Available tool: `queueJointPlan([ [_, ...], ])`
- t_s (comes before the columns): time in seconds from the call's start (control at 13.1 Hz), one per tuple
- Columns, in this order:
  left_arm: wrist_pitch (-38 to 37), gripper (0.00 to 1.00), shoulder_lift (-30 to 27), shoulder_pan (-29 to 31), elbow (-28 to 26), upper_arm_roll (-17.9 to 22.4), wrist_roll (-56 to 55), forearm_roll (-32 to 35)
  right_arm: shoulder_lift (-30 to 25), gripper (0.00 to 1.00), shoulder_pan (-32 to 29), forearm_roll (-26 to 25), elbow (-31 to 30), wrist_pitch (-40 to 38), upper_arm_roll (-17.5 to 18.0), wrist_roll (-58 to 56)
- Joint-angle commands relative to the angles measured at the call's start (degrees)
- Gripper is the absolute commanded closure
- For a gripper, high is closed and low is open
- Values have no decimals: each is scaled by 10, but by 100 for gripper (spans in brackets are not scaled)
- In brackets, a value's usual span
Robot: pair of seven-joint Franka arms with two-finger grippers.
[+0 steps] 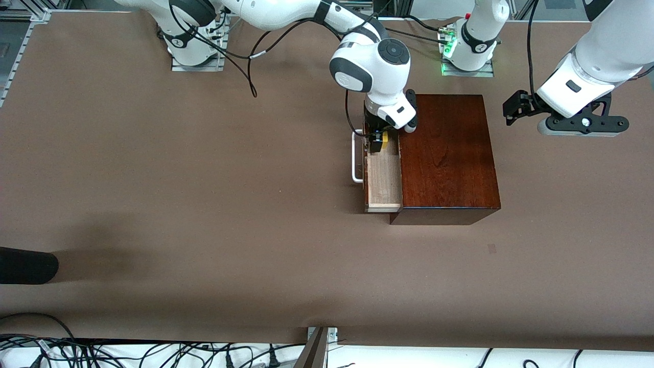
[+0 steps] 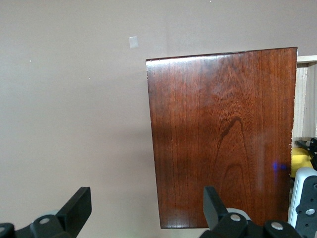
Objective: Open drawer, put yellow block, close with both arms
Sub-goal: 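Lower the cube into the drawer and open the right gripper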
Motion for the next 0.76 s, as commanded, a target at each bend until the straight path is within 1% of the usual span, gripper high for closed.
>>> queueJointPlan([
  [0.0, 0, 0, 1, 1, 7, -1, -5, -5, -20, 0, 6, 15, 31, -29, -4, 28],
  [0.08, 0, 0, 1, 1, 7, -1, -5, -5, -36, 0, 2, 34, 39, -42, -5, 28],
  [0.31, 0, 0, 1, 1, 7, -1, -4, -5, -96, 0, -10, 57, 47, -80, -7, 30],
  [0.46, 0, 0, 1, 1, 7, -1, -5, -5, -154, 0, -48, 99, 42, -116, -9, 30],
  [0.53, -1, 0, 1, 1, 7, -1, -4, -5, -183, 0, -76, 113, 34, -130, -12, 31],
  [0.61, -4, 0, 0, 2, 7, -1, -4, -6, -217, 0, -102, 116, 7, -143, -24, 31],
  [0.69, -4, 0, 0, 3, 6, 0, -1, -6, -254, 0, -123, 118, -35, -139, -44, 34],
])
